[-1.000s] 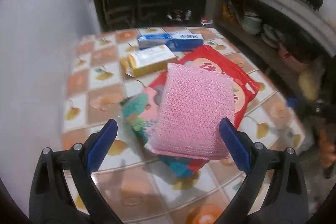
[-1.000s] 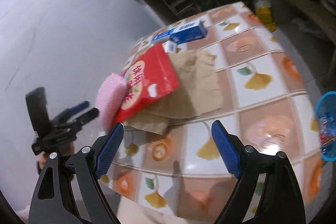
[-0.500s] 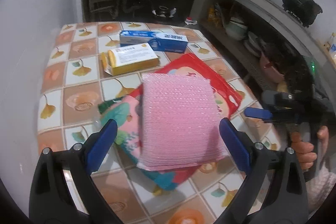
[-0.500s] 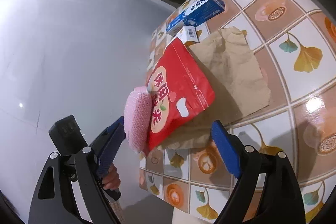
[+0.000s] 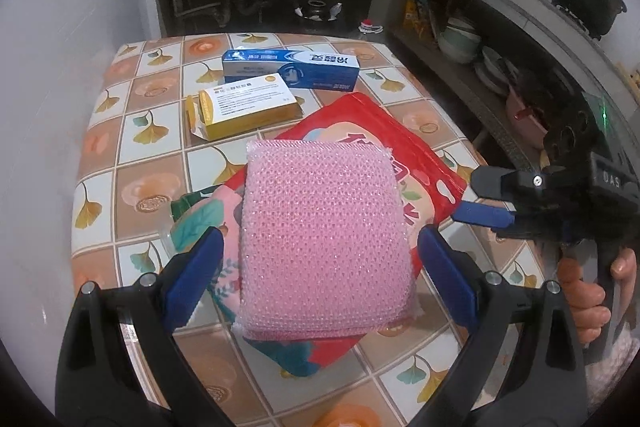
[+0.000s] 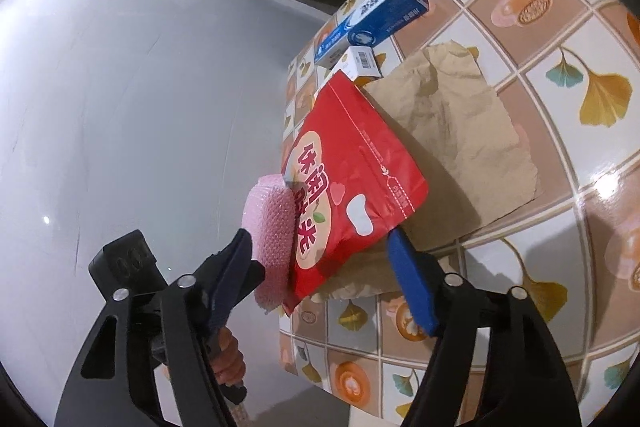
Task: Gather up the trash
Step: 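Lift the pink sponge with the left gripper while the right gripper grasps and lifts the red snack bag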
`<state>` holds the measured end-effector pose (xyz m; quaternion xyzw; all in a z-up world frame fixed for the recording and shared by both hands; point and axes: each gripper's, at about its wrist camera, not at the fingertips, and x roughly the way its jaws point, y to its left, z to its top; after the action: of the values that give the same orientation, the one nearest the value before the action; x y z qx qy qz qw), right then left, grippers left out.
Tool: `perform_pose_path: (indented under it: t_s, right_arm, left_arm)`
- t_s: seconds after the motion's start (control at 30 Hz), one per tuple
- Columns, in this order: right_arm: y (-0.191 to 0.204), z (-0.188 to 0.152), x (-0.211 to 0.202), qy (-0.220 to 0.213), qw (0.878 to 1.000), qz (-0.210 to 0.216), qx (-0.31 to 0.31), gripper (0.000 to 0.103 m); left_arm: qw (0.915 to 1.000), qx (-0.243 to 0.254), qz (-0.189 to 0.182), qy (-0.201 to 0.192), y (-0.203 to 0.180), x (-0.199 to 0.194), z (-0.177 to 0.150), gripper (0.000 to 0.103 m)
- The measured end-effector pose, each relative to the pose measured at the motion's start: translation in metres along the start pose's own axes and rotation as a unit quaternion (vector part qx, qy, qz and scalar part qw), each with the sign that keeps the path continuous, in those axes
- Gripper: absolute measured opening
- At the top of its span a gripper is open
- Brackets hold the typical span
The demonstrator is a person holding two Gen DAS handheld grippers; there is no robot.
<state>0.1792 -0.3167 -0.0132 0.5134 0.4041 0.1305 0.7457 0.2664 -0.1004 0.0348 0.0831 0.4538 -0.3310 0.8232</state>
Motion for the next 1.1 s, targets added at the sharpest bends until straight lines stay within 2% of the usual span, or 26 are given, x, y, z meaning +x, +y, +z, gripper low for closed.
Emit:
perform_pose_path:
  t_s: [0.13, 0.27, 0.63, 0.87, 1.1]
  right_arm:
    - [-0.007, 0.000, 0.009, 0.007, 1.000, 0.005, 0.023, 0.056]
    - [-0.014, -0.001, 0.016, 0.008, 0.999, 0.010, 0.040, 0.047]
    - [-0.016, -0.004, 0.025, 0.012, 0.999, 0.018, 0.048, 0.027]
    - [-0.016, -0.007, 0.023, 0.012, 0.998, 0.034, 0.052, 0.014]
    - [-0.010, -0.008, 0.018, 0.005, 0.998, 0.051, 0.040, 0.009]
  left_arm:
    - [1.0000, -0.004, 0.002, -0.002, 0.002, -0.001, 0.000, 0.093]
    - [1.0000, -0.008, 0.001, 0.000, 0.003, -0.001, 0.000, 0.078]
    - [0.9998, 0.013, 0.018, 0.001, -0.005, -0.002, -0.001, 0.078]
    - [0.9990, 0.029, 0.032, -0.012, -0.013, -0.009, -0.002, 0.076]
    - [0.9988, 0.032, 0.021, -0.032, -0.016, -0.020, -0.003, 0.075]
